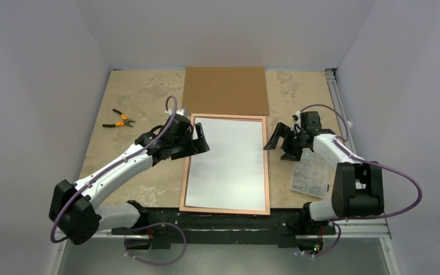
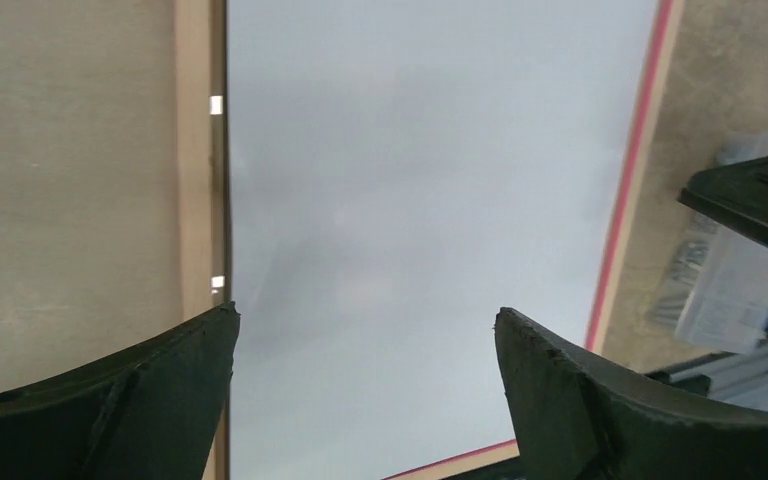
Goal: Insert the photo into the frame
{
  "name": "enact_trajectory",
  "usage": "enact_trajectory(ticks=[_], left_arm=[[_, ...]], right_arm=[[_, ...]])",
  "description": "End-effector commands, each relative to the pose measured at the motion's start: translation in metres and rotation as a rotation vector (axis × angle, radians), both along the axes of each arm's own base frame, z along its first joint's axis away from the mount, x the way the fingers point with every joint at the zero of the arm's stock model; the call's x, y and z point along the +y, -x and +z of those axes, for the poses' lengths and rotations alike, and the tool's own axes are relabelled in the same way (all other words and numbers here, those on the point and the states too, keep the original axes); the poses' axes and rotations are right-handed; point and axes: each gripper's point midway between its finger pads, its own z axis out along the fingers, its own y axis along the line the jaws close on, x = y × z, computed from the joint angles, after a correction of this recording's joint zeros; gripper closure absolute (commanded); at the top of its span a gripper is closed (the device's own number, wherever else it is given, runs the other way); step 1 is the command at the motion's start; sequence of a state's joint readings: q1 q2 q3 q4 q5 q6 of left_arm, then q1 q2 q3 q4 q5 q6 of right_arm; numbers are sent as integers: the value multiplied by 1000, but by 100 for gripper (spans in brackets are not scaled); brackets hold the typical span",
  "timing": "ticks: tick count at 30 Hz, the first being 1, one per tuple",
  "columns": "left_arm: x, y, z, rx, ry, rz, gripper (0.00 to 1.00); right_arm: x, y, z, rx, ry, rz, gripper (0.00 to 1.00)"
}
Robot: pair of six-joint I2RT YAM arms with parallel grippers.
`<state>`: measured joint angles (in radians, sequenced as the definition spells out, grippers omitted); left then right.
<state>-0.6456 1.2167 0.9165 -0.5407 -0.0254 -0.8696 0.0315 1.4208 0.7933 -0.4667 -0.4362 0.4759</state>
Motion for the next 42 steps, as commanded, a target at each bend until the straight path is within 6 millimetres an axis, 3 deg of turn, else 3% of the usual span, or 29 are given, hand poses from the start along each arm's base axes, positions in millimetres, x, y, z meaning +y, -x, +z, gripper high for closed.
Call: enact_trajectory(ticks=[1,6,14,23,34,39,40,42], left_arm=[[51,6,-12,28,-281,45,1],[50,7,-37,94,-297,42,0],[23,6,-81,208,-80,-6,6],[8,8,-104,263,-22,-34,29],[-10,10,-121,310,-17,-54,72],[-5,12,-123,310,-39,-46,74],[-3,12,-121,305,-46,-44,72],[-3,10,-114,283,-51,-53,58]], right_arm=[[-5,-6,-3,-21,26,5,4],[-5,-7,-6,-14,31,9,4],[0,-2,-17,22,4,28,5],[12,6,-28,50,11,70,6],[10,1,-33,45,128,91,9],[8,-3,-32,41,165,96,9],[7,-4,-31,37,177,98,9],[2,-7,-27,24,204,96,8]])
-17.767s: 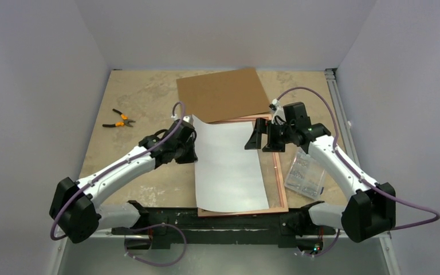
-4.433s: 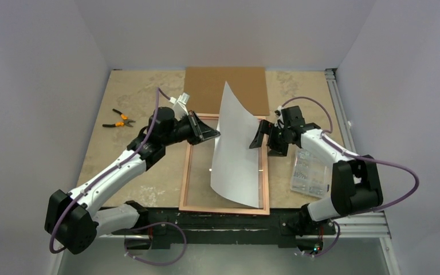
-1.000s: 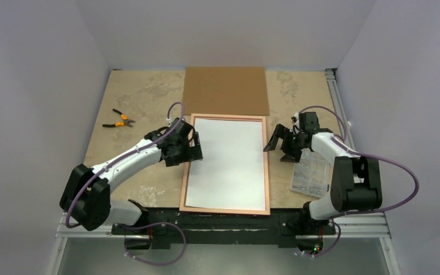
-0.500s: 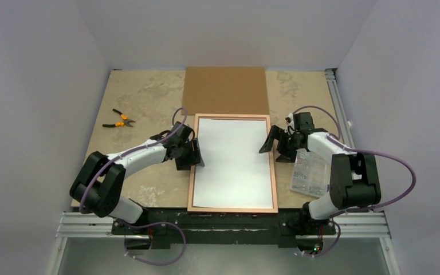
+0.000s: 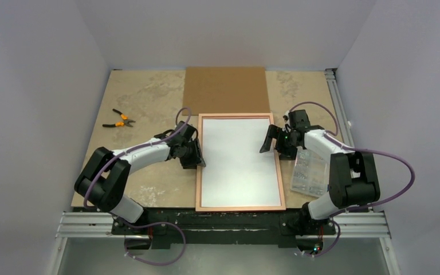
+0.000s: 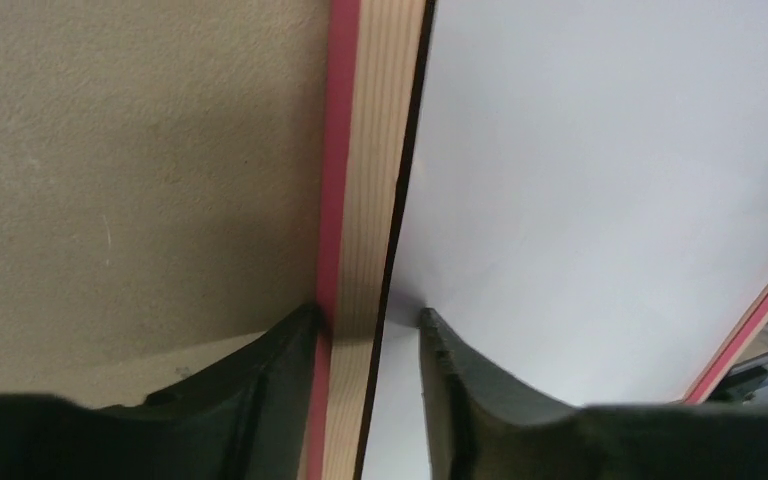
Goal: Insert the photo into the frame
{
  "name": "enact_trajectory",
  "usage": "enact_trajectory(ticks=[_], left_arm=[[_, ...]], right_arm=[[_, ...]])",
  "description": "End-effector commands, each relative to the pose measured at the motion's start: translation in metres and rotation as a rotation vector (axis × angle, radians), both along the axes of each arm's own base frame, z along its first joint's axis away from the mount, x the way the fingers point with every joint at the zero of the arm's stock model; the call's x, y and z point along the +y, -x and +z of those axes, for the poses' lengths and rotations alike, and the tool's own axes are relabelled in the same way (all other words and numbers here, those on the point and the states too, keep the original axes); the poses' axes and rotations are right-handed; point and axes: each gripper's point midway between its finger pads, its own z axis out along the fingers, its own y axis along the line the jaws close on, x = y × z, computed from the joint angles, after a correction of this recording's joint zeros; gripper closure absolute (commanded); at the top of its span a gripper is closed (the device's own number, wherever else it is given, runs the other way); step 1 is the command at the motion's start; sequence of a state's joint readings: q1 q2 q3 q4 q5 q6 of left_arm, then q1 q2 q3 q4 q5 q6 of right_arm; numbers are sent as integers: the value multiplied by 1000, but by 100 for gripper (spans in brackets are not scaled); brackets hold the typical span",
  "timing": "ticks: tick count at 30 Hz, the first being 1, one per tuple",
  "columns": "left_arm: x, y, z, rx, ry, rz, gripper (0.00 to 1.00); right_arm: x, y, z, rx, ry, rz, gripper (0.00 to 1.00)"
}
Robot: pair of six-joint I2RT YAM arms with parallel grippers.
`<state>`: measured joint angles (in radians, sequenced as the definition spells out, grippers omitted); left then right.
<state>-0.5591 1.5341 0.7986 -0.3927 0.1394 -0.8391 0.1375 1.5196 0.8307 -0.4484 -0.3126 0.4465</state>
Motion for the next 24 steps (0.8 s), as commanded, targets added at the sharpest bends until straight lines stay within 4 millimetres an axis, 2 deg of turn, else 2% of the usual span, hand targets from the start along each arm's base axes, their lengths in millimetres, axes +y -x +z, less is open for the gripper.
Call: enact_trajectory(ticks=[1,4,7,10,13,15,17,20,24], left_arm=[[-9,-3,9,-37,15,-25,49],[-8,-13,28,-89,25,-32,23],[-7,-32,48,-156,68,-36,11],[4,-60,65,-203,133,-10,9],[21,-98,86,-256,223,44,9],[34,-125,97,-281,262,79,9],[48,-154,105,-300,294,119,8],[75,-197,107,-297,328,196,8],[105,-248,95,-285,315,272,8]], right_arm=[[-11,-4,-1,-8,95,16,7],[-13,-13,10,-46,111,8,4],[-16,-30,22,-81,127,-13,2],[-16,-55,32,-103,141,-38,2],[-18,-89,39,-112,143,-71,2],[-17,-121,52,-146,115,-99,2],[-20,-148,53,-142,96,-123,2],[-24,-192,53,-149,67,-162,2],[-29,-240,35,-133,48,-198,2]])
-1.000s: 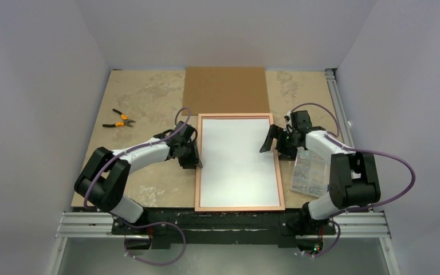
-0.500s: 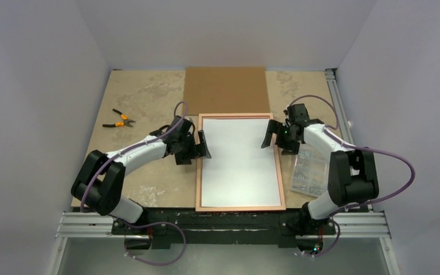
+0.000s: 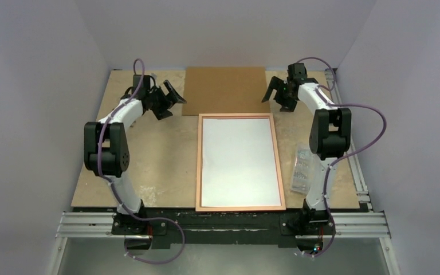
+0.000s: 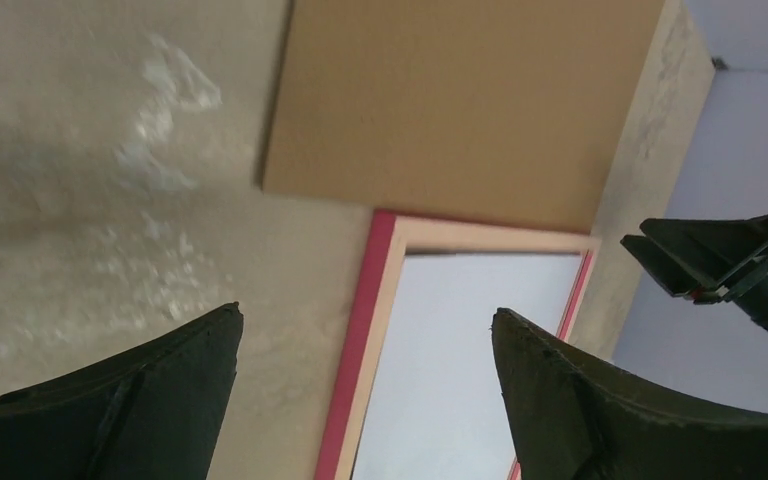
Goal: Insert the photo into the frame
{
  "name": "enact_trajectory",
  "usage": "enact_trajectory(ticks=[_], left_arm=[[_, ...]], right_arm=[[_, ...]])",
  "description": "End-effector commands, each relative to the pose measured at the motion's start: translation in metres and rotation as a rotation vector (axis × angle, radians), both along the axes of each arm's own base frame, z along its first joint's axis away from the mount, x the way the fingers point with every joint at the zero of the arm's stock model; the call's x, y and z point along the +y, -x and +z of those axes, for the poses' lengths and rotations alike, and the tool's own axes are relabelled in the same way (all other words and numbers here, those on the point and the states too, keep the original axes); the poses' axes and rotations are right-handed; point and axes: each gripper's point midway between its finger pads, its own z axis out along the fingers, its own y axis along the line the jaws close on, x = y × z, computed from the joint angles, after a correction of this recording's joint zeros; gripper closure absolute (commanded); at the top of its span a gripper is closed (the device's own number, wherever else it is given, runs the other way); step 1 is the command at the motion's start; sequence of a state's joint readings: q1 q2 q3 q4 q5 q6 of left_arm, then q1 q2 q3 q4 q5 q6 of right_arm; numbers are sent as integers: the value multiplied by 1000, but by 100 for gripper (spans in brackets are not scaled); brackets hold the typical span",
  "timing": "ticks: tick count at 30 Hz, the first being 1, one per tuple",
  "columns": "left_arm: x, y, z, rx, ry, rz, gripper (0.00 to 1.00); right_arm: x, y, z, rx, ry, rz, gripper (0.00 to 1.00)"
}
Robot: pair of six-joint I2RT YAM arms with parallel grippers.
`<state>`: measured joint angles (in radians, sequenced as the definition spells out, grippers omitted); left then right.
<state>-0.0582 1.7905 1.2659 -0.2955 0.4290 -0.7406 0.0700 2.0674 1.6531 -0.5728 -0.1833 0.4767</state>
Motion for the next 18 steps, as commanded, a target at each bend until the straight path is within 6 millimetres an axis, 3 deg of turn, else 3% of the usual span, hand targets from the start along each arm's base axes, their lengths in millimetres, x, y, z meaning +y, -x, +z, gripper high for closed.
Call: enact_trajectory(ticks=[1,5,7,11,18], left_arm=[[20,-53,-2,-15,22,25,8],[23,-88,-15,33,0,26,7],[22,-99,-23,64,12,27,1],[20,-116,-41,114,32,42,0],[4,-128,-59,153,89,26,0]], right_arm=[[-5,-41,-12,27,-44,-49,2],[-12,-68,-41,62,-77,-82,2],[-12,-76,-50,71,-100,-89,3],[-5,-85,-62,90,-141,-95,4],[34,-78,-70,122,-203,-24,5]])
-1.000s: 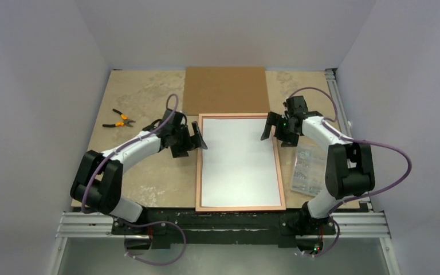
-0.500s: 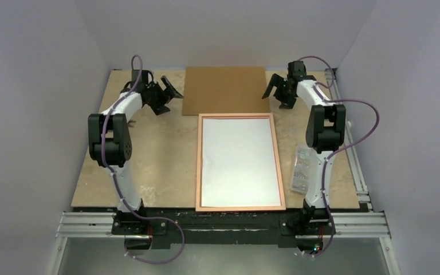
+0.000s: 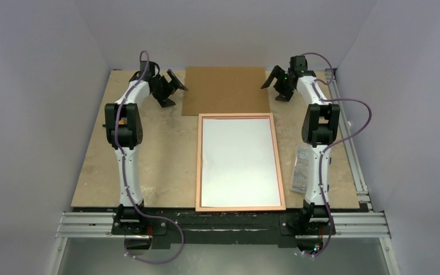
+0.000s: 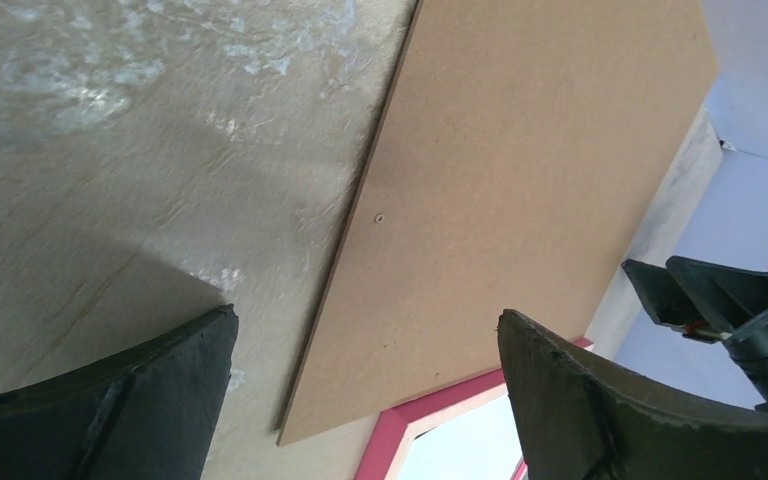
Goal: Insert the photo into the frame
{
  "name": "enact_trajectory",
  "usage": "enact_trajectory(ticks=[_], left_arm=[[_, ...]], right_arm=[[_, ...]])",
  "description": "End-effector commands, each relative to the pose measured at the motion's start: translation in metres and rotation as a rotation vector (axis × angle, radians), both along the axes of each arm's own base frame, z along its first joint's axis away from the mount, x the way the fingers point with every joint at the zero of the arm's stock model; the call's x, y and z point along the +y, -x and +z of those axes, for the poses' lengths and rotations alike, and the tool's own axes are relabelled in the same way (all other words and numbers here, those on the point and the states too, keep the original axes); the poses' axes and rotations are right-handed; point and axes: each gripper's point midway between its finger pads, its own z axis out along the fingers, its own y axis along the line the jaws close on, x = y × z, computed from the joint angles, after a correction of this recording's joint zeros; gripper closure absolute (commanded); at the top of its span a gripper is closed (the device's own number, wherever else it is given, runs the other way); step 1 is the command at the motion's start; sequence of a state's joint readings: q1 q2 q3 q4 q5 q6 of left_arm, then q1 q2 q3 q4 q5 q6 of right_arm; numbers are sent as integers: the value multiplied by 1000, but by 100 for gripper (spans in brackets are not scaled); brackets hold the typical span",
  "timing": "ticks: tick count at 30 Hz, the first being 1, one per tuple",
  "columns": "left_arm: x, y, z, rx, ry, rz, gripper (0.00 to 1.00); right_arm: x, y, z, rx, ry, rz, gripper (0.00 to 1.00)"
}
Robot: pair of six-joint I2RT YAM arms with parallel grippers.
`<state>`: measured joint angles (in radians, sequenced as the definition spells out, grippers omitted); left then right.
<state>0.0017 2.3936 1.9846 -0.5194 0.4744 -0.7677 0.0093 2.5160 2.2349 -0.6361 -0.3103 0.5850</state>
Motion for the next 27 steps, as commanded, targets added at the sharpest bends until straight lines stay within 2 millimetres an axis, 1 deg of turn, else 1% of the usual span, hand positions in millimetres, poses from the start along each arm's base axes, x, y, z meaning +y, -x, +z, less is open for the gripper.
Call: enact_trajectory(ticks=[1,5,7,9,12,16,19,23,27], left_arm=[[-20,-2,-2,33,54,-31,0],[-45,-5,1,15,134,-80,0],[-51,-7,4,4,170,-91,0],[-57,-9,11,-21,212,-106,1],[-67,-14,34,-80,312,-140,3],[-69,-16,63,-153,329,-160,3],[-67,-12,82,-195,334,-169,3],[-67,-8,115,-260,346,-197,4],[-69,0,145,-309,354,-227,4]], right_arm=[[44,32,-43,154,-44,77,5],[64,35,-45,161,-86,112,5],[73,35,-40,151,-126,130,6],[81,33,-30,125,-173,150,6],[91,26,-6,59,-232,184,6],[104,15,34,-25,-312,225,6],[113,9,63,-82,-377,249,6],[122,9,104,-161,-449,294,7],[126,13,142,-230,-485,327,7]])
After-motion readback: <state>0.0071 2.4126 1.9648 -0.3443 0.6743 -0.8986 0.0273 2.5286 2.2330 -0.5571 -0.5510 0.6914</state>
